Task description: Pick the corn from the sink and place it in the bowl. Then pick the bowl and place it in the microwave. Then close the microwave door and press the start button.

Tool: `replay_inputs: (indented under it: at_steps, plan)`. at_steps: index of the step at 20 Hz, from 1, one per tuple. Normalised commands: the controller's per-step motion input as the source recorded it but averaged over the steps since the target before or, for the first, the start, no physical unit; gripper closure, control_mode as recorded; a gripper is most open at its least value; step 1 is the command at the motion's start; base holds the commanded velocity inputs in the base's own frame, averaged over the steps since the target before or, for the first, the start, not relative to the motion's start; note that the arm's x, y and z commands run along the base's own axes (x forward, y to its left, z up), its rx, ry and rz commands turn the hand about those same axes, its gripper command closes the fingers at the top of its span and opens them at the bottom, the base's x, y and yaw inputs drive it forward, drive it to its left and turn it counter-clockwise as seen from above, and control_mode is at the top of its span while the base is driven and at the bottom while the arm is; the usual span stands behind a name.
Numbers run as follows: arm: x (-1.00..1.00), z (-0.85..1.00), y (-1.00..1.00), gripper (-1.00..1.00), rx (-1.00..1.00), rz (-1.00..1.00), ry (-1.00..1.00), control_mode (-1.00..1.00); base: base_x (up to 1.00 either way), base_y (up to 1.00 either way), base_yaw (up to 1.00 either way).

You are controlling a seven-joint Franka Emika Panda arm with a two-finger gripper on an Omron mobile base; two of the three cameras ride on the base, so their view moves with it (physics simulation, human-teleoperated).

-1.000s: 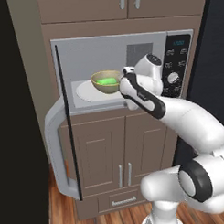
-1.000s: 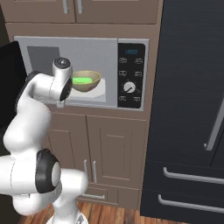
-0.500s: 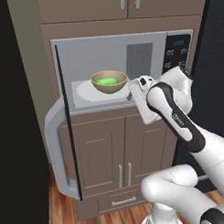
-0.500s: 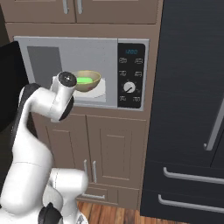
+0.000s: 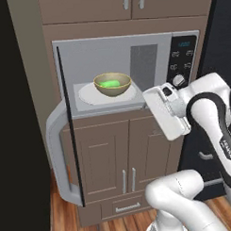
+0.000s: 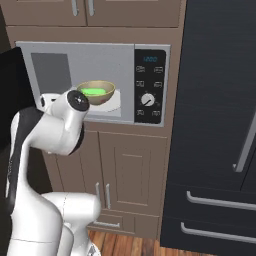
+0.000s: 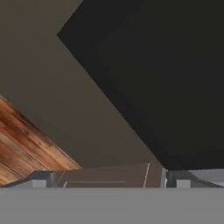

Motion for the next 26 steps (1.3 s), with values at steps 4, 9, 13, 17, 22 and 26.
replay_inputs:
  at_steps: [4, 9, 13, 17, 22, 26]
  plan:
    - [-1.00, 0.63, 0.03, -1.00, 0.00, 0.04, -0.05, -1.00, 0.00, 0.00, 0.00]
    - [-1.00, 0.73, 0.16, -1.00, 0.00, 0.00, -0.02, -1.00, 0.00, 0.00, 0.00]
    - [-1.00, 0.59, 0.12, -1.00, 0.00, 0.00, -0.02, -1.00, 0.00, 0.00, 0.00]
    - [-1.00, 0.14, 0.00, -1.00, 0.01, 0.00, -0.03, -1.00, 0.00, 0.00, 0.00]
    - [-1.00, 0.01, 0.35, -1.00, 0.00, 0.05, -0.01, -1.00, 0.00, 0.00, 0.00]
    - [-0.93, 0.00, 0.62, -1.00, 0.00, 0.01, -0.01, -1.00, 0.00, 0.00, 0.00]
